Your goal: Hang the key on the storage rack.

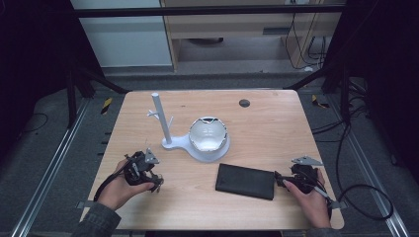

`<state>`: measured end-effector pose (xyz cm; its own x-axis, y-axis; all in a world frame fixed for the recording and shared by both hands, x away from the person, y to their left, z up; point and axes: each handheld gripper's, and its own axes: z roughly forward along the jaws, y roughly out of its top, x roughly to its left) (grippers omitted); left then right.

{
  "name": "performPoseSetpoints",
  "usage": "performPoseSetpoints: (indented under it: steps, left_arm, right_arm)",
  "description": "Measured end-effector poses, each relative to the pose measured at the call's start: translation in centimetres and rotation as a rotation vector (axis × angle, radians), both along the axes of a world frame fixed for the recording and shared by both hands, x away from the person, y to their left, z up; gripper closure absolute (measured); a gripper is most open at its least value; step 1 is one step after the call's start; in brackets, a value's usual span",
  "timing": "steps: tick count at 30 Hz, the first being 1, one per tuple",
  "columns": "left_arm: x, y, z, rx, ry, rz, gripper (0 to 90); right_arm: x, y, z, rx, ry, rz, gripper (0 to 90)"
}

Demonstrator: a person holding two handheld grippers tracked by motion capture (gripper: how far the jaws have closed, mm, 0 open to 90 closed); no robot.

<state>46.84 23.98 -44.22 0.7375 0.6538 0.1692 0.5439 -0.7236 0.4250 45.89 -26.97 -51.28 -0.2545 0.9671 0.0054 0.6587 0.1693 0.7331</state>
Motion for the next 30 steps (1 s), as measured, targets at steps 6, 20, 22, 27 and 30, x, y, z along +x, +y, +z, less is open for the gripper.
performPoseSetpoints:
  steps: [6,20,22,27,30]
  left_arm:
    - [0.0,0.3,-1.5,0.019,0.092,0.024,30.6]
    - [0.5,-0.3,-2.3,0.075,0.123,0.035,38.5]
    - [0.6,-0.3,-2.4,0.079,0.127,0.038,39.6]
    - [0.6,-0.4,-2.5,0.07,0.132,0.037,42.0]
    - [0.7,-0.4,-2.4,0.064,0.142,0.031,45.6]
  right_arm:
    - [0.0,0.0,0.0,0.0,0.0,0.0,4.5]
    - [-0.1,0.0,0.0,-0.002,0.0,0.008,4.5]
    - [-0.1,0.0,0.0,-0.003,0.0,0.008,4.5]
    - [-0.1,0.0,0.0,-0.002,0.001,0.008,4.5]
    - [-0.1,0.0,0.0,-0.002,0.0,0.008,4.5]
